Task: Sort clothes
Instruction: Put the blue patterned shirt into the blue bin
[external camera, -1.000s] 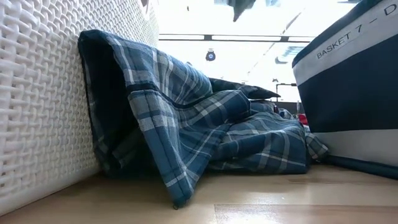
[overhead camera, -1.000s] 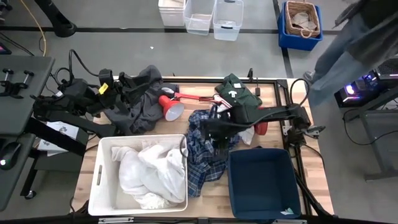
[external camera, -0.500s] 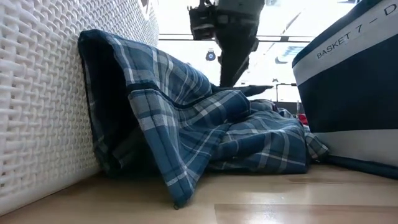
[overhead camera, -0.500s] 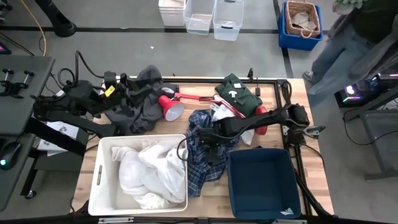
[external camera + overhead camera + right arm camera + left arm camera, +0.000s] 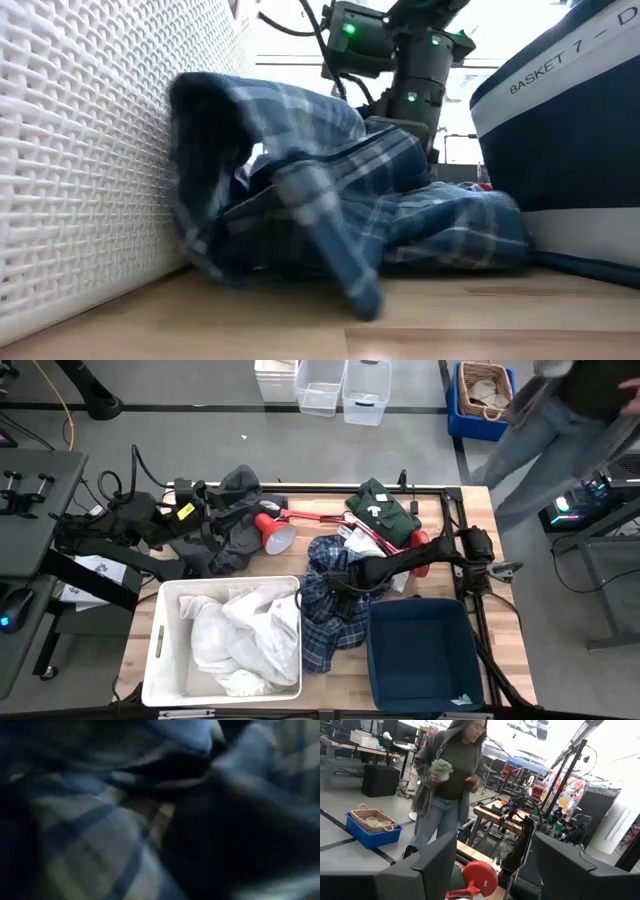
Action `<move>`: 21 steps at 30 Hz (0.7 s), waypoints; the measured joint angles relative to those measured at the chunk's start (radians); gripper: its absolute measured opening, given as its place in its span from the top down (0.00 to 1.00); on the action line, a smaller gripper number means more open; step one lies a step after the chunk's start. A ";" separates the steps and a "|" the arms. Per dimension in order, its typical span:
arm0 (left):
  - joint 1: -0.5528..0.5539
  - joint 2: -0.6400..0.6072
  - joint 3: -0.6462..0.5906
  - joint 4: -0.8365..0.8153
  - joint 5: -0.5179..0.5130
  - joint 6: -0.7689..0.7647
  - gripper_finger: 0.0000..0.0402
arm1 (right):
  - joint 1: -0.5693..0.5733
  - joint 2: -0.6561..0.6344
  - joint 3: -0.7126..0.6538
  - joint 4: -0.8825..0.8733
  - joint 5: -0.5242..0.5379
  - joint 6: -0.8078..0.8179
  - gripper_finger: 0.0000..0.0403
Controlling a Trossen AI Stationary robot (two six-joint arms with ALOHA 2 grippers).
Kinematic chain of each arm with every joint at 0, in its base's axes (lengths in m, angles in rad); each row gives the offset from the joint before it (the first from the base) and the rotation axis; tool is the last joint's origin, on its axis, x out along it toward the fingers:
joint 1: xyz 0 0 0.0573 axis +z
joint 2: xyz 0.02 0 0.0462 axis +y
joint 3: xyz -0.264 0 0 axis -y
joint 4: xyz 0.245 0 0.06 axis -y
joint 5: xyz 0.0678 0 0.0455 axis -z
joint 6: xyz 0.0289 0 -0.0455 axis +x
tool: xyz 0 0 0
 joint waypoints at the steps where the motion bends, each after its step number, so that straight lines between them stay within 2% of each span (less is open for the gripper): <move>1: 0.000 0.000 0.000 0.001 0.000 0.000 0.38 | -0.001 0.000 -0.005 0.002 -0.016 0.009 0.90; 2: 0.000 0.000 0.000 0.003 0.000 0.000 0.38 | -0.002 0.000 -0.005 0.001 -0.027 0.015 0.94; 7: 0.000 0.000 0.000 0.010 -0.001 0.000 0.38 | 0.001 -0.040 0.097 -0.139 -0.073 0.007 0.98; 9: 0.000 0.000 0.000 0.010 -0.001 0.000 0.38 | 0.004 -0.095 0.184 -0.218 -0.064 -0.008 0.98; 15: 0.000 -0.001 0.000 0.009 -0.001 0.000 0.38 | 0.017 -0.276 0.480 -0.431 0.060 -0.035 0.99; 21: 0.000 -0.001 0.000 0.008 -0.013 0.000 0.38 | 0.058 -0.440 0.746 -0.497 0.053 -0.018 0.99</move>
